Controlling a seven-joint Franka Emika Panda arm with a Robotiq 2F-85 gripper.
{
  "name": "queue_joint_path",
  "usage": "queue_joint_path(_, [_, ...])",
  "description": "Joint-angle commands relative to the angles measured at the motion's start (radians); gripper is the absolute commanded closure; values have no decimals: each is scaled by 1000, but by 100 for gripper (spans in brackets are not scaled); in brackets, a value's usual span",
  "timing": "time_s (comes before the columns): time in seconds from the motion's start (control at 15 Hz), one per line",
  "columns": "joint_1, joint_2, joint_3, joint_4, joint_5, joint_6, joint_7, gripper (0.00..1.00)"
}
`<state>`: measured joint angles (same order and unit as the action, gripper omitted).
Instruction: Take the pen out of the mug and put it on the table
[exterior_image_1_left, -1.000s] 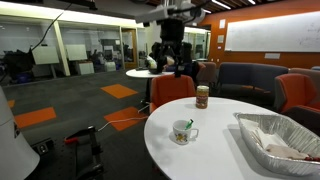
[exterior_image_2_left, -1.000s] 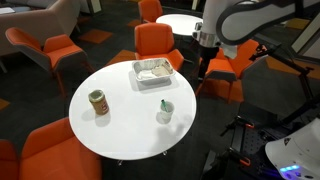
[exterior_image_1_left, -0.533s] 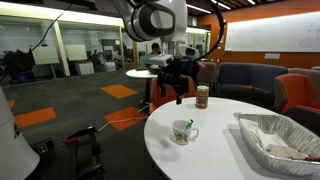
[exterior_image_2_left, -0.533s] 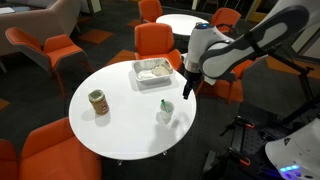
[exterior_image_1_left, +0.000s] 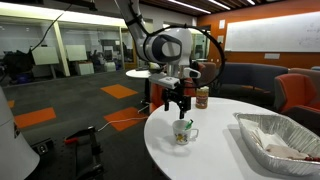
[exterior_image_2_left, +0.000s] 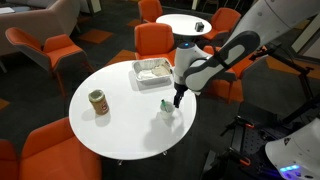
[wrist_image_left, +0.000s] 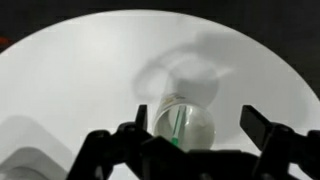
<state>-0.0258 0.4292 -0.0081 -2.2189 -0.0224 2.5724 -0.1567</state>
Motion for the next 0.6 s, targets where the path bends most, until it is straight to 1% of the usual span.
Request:
queue_joint_path(0.0, [-8,3,7,2,-6,-3,4,0])
queue_joint_path(0.4, [-11,1,6,2,-5,-3,4,0])
queue_joint_path(0.53, [-11,14,11,-1,-4,26,-1,0])
